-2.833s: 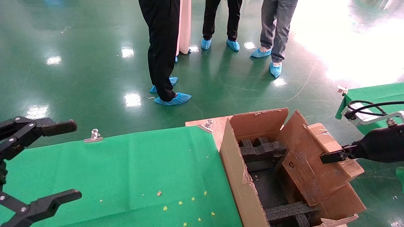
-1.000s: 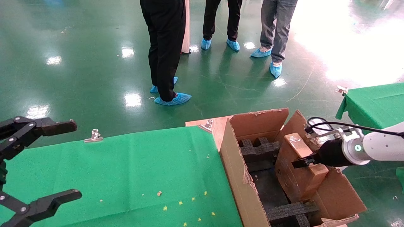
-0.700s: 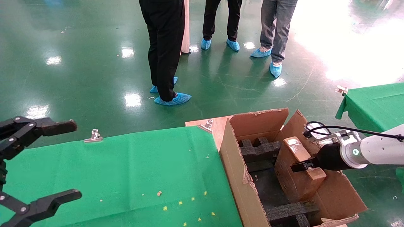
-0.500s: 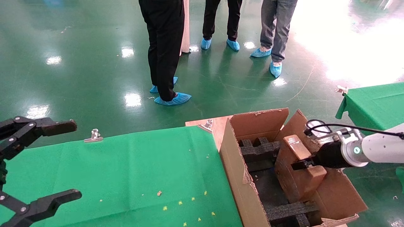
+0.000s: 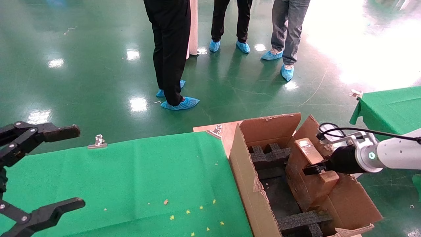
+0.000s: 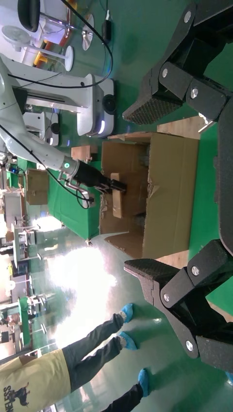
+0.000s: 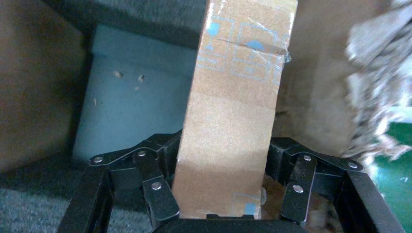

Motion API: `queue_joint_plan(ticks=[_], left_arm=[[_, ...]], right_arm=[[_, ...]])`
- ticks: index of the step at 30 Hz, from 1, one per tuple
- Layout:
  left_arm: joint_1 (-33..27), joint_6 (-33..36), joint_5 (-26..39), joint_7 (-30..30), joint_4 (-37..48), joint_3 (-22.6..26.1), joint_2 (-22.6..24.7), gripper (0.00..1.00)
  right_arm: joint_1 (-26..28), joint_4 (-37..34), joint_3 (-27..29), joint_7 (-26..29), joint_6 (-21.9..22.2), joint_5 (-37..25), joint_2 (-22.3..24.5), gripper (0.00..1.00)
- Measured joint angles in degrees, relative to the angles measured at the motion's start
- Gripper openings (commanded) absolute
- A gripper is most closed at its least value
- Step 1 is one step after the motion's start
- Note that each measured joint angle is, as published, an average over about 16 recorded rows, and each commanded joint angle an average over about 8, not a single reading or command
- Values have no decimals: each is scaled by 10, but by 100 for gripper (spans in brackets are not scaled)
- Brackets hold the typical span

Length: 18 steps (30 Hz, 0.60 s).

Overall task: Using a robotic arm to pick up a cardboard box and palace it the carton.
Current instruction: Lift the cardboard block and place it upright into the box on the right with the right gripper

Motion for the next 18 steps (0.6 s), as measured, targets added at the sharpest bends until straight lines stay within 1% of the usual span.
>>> queue_joint_plan(ticks=[18], left_arm=[[0, 0, 0, 0, 0, 0, 0, 100]], right_arm=[[-33, -21, -6, -12, -4, 9, -12, 0]])
